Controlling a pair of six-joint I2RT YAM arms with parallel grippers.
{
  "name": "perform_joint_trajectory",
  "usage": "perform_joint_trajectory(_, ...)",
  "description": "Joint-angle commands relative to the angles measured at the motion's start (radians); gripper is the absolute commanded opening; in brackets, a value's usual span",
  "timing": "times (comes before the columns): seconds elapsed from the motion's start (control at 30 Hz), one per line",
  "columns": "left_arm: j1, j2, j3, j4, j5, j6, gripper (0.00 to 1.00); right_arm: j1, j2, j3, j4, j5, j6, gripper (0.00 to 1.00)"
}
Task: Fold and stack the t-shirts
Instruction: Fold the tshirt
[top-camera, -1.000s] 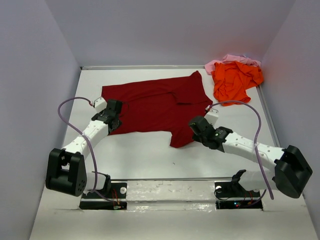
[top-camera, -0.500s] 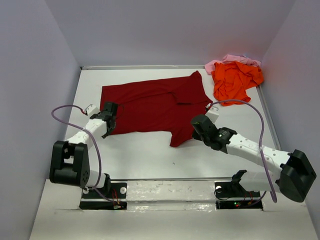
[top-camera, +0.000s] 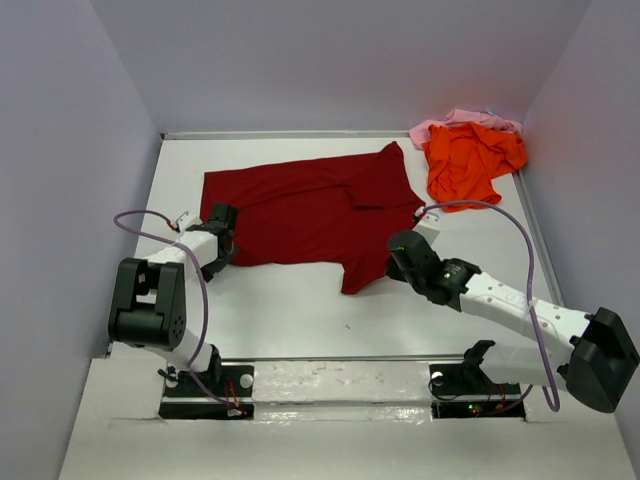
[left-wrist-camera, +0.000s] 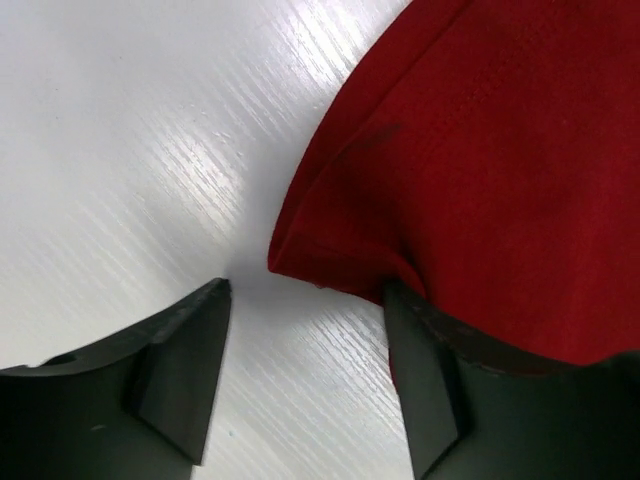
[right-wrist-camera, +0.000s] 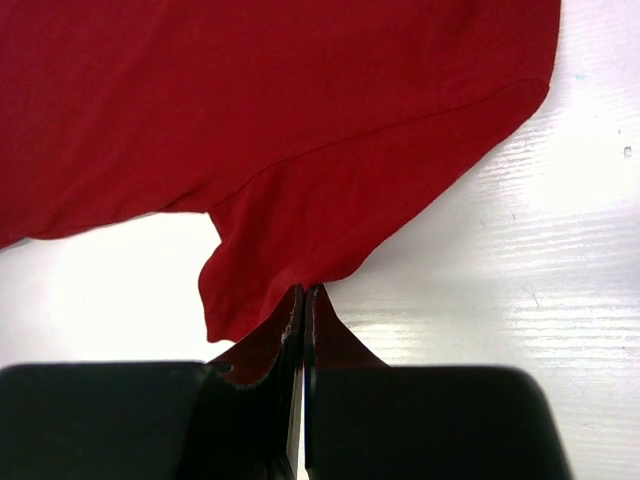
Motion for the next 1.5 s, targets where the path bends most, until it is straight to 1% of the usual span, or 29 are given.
perform_joint_trajectory(0.0, 0.006, -0.069, -0.006, 0.010, -0.006, 0.009, 0.75, 0.010, -0.026, 0.001, 0.056, 0.007, -0.026, 0.00)
perform_joint_trajectory(0.03, 0.008, -0.077, -0.004, 0.006, -0.015, 0.011, 0.81, 0.010, -0.024, 0.001, 0.060, 0.004, -0.029, 0.00)
perform_joint_trajectory(0.13, 0.008, -0.084, 0.006, -0.011, -0.040, 0.020, 0.84, 0.010, -0.019, 0.002, 0.065, 0.004, -0.029, 0.00)
perform_joint_trajectory(0.2, 0.008, -0.072, 0.014, -0.024, -0.073, 0.021, 0.84, 0.010, -0.013, 0.004, 0.068, -0.001, -0.028, 0.00)
perform_joint_trajectory(0.3, 0.009, -0.072, 0.020, -0.030, -0.080, 0.028, 0.84, 0.010, -0.009, 0.005, 0.068, -0.013, -0.029, 0.00)
perform_joint_trajectory(0.47, 0.008, -0.104, 0.012, -0.018, -0.064, 0.032, 0.83, 0.010, -0.004, 0.001, 0.070, -0.014, -0.026, 0.00)
perform_joint_trajectory(0.67, 0.008, -0.060, 0.032, -0.024, -0.090, 0.023, 0.83, 0.010, 0.004, -0.008, 0.077, -0.027, -0.023, 0.00)
perform_joint_trajectory(0.93, 0.009, -0.045, 0.068, -0.033, -0.072, 0.021, 0.82, 0.010, -0.001, -0.018, 0.080, -0.031, -0.021, 0.00)
perform_joint_trajectory(1.03, 0.009, -0.054, 0.046, -0.010, -0.072, 0.028, 0.82, 0.010, 0.007, -0.018, 0.083, -0.027, -0.020, 0.00)
perform_joint_trajectory(1.23, 0.009, 0.000, 0.034, -0.016, -0.070, 0.015, 0.82, 0.010, 0.023, -0.019, 0.089, -0.036, -0.018, 0.00)
perform_joint_trajectory(1.47, 0.017, -0.031, 0.006, -0.028, -0.107, -0.005, 0.81, 0.010, 0.030, -0.027, 0.100, -0.045, -0.015, 0.00)
